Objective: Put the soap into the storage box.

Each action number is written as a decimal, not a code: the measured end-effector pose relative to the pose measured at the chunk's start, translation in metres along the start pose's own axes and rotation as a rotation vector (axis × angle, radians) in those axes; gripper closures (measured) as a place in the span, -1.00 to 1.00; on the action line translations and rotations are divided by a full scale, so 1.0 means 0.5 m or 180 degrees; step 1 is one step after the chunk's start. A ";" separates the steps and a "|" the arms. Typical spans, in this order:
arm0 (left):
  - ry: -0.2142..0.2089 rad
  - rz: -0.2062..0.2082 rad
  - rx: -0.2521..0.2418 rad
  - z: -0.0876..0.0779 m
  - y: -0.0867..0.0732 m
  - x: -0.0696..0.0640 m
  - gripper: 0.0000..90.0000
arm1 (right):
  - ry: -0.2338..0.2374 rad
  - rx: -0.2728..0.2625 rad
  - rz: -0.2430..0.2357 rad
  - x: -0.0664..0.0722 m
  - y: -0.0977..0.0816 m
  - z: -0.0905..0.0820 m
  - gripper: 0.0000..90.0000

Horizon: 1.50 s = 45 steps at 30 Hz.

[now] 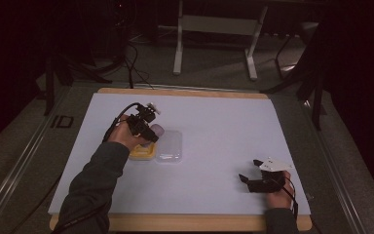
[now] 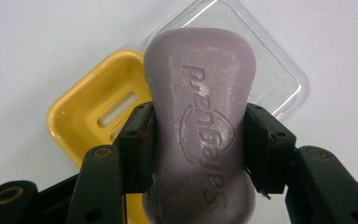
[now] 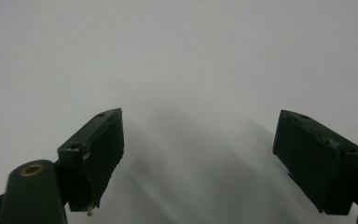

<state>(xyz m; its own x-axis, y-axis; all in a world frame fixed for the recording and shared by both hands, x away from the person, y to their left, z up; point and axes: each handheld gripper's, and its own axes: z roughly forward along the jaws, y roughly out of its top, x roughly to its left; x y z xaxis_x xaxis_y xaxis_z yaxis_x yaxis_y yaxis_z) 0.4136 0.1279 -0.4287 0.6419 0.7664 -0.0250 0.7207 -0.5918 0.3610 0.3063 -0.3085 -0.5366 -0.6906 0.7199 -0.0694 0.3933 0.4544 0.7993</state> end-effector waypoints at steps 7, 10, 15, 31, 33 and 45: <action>0.0014 -0.0048 0.0009 0.002 -0.006 0.010 0.10 | -0.0002 -0.0001 0.0000 0.000 0.000 0.000 -0.64; 0.0014 -0.0070 -0.0002 0.002 -0.008 0.012 0.10 | -0.0002 -0.0001 -0.0001 0.000 0.000 0.000 -0.64; 0.0016 -0.0086 0.0008 0.003 -0.011 0.017 0.10 | -0.0003 -0.0003 -0.0012 0.000 0.000 0.000 -0.64; 0.0030 -0.0204 -0.0002 0.010 -0.021 0.035 0.10 | 0.0000 0.0001 -0.0016 0.000 0.000 0.000 -0.64; 0.0032 -0.0203 0.0007 0.012 -0.021 0.036 0.10 | 0.0001 0.0002 -0.0014 0.000 0.000 0.000 -0.64; 0.0033 -0.0265 0.0036 0.027 -0.025 0.045 0.10 | -0.0005 0.0000 -0.0024 0.000 0.000 0.000 -0.64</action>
<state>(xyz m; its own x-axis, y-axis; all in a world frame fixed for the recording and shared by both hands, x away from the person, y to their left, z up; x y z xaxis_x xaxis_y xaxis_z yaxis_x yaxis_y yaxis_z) 0.4227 0.1493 -0.4462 0.5769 0.8156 -0.0449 0.7744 -0.5286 0.3476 0.3063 -0.3083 -0.5367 -0.6927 0.7171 -0.0764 0.3880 0.4599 0.7987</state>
